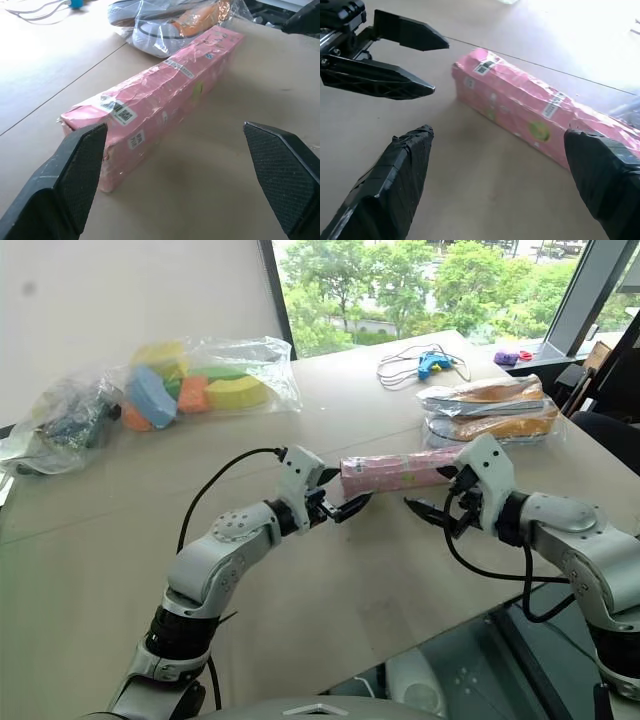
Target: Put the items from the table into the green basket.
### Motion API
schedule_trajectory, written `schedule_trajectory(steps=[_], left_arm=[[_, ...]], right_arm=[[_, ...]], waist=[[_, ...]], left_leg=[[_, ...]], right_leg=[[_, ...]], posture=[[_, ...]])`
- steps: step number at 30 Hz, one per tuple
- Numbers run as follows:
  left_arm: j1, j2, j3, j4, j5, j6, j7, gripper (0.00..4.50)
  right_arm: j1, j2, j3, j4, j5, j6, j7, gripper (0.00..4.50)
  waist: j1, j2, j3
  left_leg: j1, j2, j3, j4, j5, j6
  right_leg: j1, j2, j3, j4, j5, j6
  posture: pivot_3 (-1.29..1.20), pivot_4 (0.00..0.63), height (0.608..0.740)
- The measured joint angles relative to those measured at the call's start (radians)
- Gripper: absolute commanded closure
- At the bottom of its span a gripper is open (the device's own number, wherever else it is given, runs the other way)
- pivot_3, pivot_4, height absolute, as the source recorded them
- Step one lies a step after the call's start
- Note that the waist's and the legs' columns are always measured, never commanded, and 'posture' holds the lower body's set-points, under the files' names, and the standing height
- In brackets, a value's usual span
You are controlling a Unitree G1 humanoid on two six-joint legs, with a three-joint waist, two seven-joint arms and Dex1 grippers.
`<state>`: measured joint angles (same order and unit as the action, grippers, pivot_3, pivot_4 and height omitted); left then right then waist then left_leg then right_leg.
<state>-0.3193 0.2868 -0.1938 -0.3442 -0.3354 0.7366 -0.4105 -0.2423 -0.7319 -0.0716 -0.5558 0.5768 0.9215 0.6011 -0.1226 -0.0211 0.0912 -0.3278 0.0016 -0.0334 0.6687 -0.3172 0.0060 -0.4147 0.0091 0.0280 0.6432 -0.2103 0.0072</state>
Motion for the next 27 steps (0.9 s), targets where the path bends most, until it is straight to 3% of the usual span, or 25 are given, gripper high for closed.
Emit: schedule_trajectory(steps=[9,15,18,21,24,27], left_arm=[[-0.096,0.045,-0.020,0.066,0.026,-0.018,-0.057,0.03],[-0.421,0.060,-0.139,0.463,0.148,-0.157,-0.237,0.03],[-0.584,0.019,-0.190,0.779,0.221,-0.255,-0.330,0.03],[-0.672,-0.009,-0.233,0.952,0.262,-0.309,-0.443,0.03],[-0.801,-0.088,-0.297,1.226,0.357,-0.404,-0.513,0.03],[-0.861,-0.125,-0.307,1.374,0.417,-0.487,-0.521,0.03]], right_arm=[[0.027,0.014,0.014,0.005,-0.022,-0.026,-0.009,0.00],[0.117,-0.055,0.003,-0.020,-0.059,-0.058,0.006,0.00],[0.149,-0.061,-0.074,-0.059,-0.055,-0.057,-0.002,0.00],[0.160,-0.070,-0.121,-0.092,-0.038,-0.040,-0.004,0.00],[0.175,-0.107,-0.229,-0.184,0.070,0.035,0.018,0.00],[0.184,-0.149,-0.319,-0.237,0.151,0.089,0.029,0.00]], waist=[[0.019,0.000,-0.001],[0.018,0.002,-0.005],[-0.009,0.002,-0.005],[-0.045,0.002,-0.005],[-0.076,0.002,-0.005],[-0.116,0.002,-0.006]], left_leg=[[0.000,-0.001,0.002,0.001,0.000,0.000],[-0.002,-0.004,0.003,0.004,-0.001,0.003],[-0.003,-0.004,0.005,0.004,-0.003,0.006],[-0.004,-0.004,0.007,0.004,-0.005,0.009],[-0.007,-0.006,0.005,0.004,-0.007,0.012],[-0.007,-0.006,0.004,0.004,-0.009,0.016]], right_leg=[[0.000,0.000,0.000,0.000,0.000,0.000],[0.000,0.007,0.010,0.000,0.000,0.000],[0.000,0.007,0.014,-0.001,0.000,0.004],[-0.001,0.007,0.016,-0.002,-0.001,0.006],[-0.002,0.005,0.016,-0.003,-0.003,0.009],[-0.002,0.003,0.018,-0.003,-0.005,0.011]], posture=[[-0.19,0.000,0.740],[-0.27,0.000,0.740],[-0.31,0.000,0.740],[-0.37,0.000,0.740],[-0.40,0.000,0.740],[-0.41,0.000,0.740]])
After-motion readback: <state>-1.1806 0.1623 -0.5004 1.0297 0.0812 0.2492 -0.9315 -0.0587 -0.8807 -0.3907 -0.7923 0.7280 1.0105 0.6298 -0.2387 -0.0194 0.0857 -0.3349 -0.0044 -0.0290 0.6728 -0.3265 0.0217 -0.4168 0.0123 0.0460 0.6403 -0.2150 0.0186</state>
